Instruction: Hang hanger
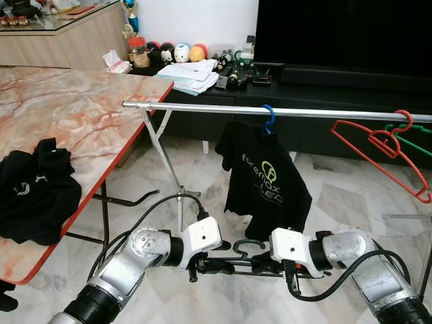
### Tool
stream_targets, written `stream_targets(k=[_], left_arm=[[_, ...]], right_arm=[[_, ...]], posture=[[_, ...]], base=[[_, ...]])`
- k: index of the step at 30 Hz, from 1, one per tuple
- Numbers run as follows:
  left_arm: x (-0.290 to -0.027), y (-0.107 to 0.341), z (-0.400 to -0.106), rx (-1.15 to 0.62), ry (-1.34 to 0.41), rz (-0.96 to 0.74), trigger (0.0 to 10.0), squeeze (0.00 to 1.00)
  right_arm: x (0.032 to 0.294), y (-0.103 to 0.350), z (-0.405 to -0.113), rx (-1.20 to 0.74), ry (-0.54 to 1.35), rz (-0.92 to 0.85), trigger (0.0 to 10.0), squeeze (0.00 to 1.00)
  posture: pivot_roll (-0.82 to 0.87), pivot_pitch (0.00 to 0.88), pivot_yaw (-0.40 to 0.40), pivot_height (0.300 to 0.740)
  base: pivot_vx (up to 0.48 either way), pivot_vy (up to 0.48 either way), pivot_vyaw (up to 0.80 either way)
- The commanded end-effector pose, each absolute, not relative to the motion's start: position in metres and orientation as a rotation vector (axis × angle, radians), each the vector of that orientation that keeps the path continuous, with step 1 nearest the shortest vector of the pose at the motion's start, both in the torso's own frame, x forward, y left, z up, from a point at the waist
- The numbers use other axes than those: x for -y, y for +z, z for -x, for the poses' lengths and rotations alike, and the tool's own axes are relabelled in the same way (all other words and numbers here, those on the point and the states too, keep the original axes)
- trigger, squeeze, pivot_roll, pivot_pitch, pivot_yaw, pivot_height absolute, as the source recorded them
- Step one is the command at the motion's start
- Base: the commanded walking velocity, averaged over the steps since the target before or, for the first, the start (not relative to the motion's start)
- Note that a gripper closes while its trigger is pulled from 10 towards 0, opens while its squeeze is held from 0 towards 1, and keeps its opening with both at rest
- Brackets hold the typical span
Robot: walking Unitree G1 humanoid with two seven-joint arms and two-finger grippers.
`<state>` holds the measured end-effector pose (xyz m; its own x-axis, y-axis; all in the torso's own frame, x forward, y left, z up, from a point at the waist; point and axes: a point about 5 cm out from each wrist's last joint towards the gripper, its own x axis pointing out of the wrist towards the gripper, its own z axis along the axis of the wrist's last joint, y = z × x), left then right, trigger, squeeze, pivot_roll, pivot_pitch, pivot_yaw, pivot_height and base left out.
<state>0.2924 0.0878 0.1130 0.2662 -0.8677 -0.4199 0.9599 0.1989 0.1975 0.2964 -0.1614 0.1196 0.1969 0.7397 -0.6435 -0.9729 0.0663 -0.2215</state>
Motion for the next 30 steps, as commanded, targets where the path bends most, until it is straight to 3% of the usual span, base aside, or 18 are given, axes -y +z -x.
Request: stream_targets(k=[1,22,23,25,26,27,30], left_arm=[[-0.089,0.112,-0.294,-0.248,-1.296,-0.48,0.0,0.0],[-0.089,0.112,-0.292,-0.243,-1.327,-0.499,0.0,0.0],[-0.09,0.112,-0.292,-0.242,-1.331,-0.501,0.0,0.0],[-0.09,0.112,-0.292,-0.241,-1.334,-0.503,0.0,0.0],[-0.09,0.112,-0.292,-0.24,-1.335,-0.504,0.0,0.0],[-0.09,0.112,-0.292,-0.238,-1.337,-0.507,0.0,0.0],[-0.091,0.113,-0.293,-0.236,-1.338,-0.509,0.0,0.0]], right_arm=[[0.161,0.123,-0.297,-0.399,1.349,0.691,10.0,0.0],[0.164,0.12,-0.297,-0.419,1.361,0.659,10.0,0.0],[0.165,0.119,-0.296,-0.422,1.369,0.654,10.0,0.48],[0.165,0.119,-0.296,-0.423,1.37,0.652,10.0,0.48],[0.166,0.118,-0.295,-0.43,1.379,0.651,10.0,0.9],[0.168,0.114,-0.293,-0.452,1.401,0.652,10.0,1.0],[0.172,0.11,-0.292,-0.48,1.409,0.654,10.0,1.0]], posture=[[0.05,0.114,0.066,0.74],[0.05,0.109,0.063,0.74],[0.05,0.109,0.063,0.74],[0.05,0.109,0.063,0.74],[0.05,0.107,0.062,0.74],[0.06,0.107,0.061,0.74],[0.06,0.106,0.059,0.74]], base=[[0.0,0.0,0.0],[0.0,0.0,0.0],[0.0,0.0,0.0],[0.0,0.0,0.0],[0.0,0.0,0.0],[0.0,0.0,0.0],[0.0,0.0,0.0]])
